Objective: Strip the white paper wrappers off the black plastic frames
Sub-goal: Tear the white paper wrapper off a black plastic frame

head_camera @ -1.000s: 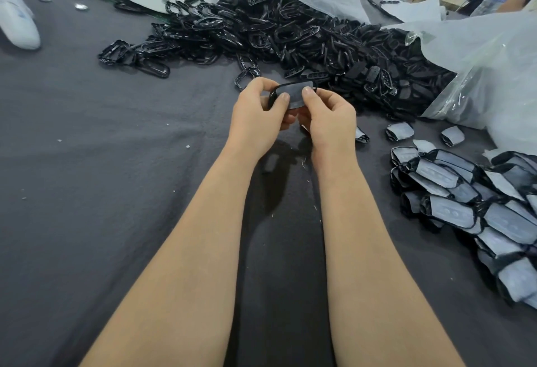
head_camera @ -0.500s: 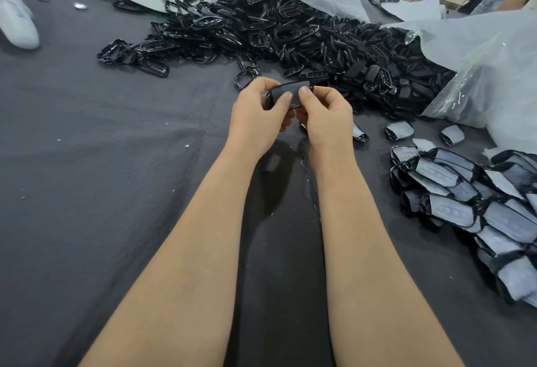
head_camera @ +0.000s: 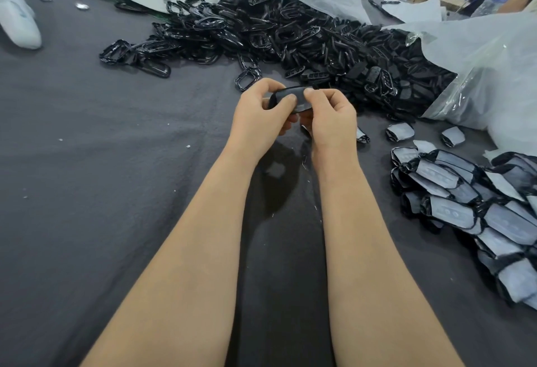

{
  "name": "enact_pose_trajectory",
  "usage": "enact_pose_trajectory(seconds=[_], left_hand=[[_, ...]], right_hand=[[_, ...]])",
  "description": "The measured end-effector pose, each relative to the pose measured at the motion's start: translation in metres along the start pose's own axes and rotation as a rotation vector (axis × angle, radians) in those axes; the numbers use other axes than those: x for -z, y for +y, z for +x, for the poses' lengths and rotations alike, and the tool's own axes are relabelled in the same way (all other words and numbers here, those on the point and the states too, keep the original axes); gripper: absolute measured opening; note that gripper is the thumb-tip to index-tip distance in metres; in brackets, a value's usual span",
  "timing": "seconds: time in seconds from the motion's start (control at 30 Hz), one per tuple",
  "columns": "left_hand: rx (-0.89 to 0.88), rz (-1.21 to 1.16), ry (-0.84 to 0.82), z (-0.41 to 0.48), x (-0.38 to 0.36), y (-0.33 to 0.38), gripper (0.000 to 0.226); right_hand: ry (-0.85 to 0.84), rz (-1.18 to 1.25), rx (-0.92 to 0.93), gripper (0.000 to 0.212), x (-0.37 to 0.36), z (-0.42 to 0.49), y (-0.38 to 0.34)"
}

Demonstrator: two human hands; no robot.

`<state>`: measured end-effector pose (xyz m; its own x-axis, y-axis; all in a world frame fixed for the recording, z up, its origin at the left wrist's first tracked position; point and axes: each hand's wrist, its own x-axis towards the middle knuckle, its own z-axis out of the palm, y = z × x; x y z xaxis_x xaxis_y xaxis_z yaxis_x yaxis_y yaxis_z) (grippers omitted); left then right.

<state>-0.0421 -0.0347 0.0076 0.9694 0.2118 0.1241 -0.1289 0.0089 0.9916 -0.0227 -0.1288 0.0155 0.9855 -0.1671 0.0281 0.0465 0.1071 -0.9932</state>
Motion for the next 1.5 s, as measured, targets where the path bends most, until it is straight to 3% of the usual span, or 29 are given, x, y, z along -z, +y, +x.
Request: enact_pose_trajectory(seconds=[0.3, 0.5, 0.7, 0.83, 0.97, 1.2, 1.5], left_hand=[[0.013, 0.071, 0.032, 0.0027, -0.0009, -0.0010, 0.017], [-0.035, 0.124, 0.001, 0.0024, -0.0037, -0.0018, 0.021], [-0.058, 0.145, 0.072, 0.0074, 0.0005, -0.0053, 0.011], [-0.060, 0.083, 0.102, 0.0063, -0.0008, -0.0071, 0.011], [-0.005, -0.034, 0.065, 0.0062, -0.0026, -0.0078, 0.019], [0.004, 0.010, 0.096, 0.0076, 0.0002, -0.0088, 0.022], [-0.001, 0.051, 0.046, 0.0080, -0.0001, -0.0090, 0.026]], right_hand=[[-0.045, -0.096, 0.002, 0.002, -0.0041, -0.0019, -0.0008], [0.070, -0.126, 0.022, 0.022, -0.0014, 0.0023, 0.0017], [-0.048, -0.263, 0.069, 0.001, -0.0004, 0.0046, 0.0039], [-0.013, -0.374, 0.149, 0.003, 0.0005, 0.0060, 0.0042], [0.066, -0.335, 0.132, 0.005, 0.0013, 0.0062, 0.0061], [-0.044, -0.368, 0.111, 0.013, -0.0012, 0.0026, 0.0057], [0.003, -0.367, 0.124, 0.014, 0.0002, 0.0024, 0.0081]])
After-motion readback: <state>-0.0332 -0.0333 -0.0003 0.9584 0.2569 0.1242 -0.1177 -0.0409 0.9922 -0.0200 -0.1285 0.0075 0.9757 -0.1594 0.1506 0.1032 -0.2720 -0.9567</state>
